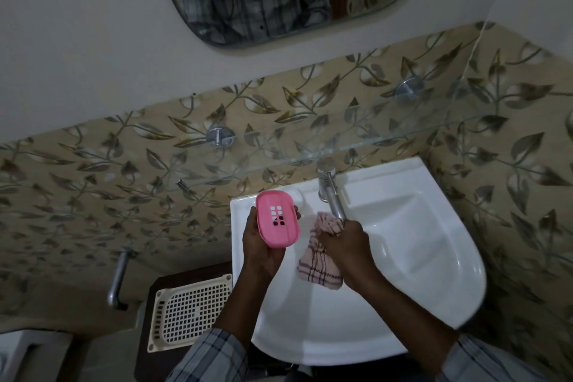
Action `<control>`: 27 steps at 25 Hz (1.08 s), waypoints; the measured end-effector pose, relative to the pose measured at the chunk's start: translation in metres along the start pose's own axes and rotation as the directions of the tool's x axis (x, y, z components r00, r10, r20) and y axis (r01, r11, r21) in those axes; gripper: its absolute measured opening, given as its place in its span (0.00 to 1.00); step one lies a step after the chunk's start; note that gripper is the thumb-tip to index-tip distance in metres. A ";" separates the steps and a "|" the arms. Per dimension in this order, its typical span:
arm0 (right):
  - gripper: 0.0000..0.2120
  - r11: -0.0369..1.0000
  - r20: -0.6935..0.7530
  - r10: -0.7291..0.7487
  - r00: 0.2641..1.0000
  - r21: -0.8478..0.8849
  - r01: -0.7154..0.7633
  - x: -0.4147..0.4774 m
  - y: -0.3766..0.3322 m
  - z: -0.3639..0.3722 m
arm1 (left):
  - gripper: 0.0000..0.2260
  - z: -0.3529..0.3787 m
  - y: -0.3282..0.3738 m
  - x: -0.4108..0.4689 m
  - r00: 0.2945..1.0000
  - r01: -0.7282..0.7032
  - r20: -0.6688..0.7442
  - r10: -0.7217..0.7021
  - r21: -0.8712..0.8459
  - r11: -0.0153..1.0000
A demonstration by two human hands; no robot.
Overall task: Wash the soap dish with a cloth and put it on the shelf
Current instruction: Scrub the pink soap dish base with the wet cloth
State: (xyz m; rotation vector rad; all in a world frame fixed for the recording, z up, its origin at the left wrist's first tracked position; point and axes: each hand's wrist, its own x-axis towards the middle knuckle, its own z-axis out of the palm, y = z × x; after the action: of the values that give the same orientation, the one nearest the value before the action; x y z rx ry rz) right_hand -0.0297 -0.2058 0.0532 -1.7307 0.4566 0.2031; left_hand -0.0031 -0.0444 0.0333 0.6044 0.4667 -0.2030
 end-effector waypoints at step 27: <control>0.14 0.935 0.158 0.055 0.986 0.337 -0.106 0.020 -0.003 -0.038 | 0.31 -0.020 0.025 -0.002 0.926 0.374 0.011 -0.378 0.111 0.921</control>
State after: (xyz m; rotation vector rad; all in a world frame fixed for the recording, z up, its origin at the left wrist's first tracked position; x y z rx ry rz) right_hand -0.0146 -0.2458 0.0565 -1.3437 0.4270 0.2897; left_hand -0.0043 -0.0121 0.0319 0.6113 0.5416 -0.6077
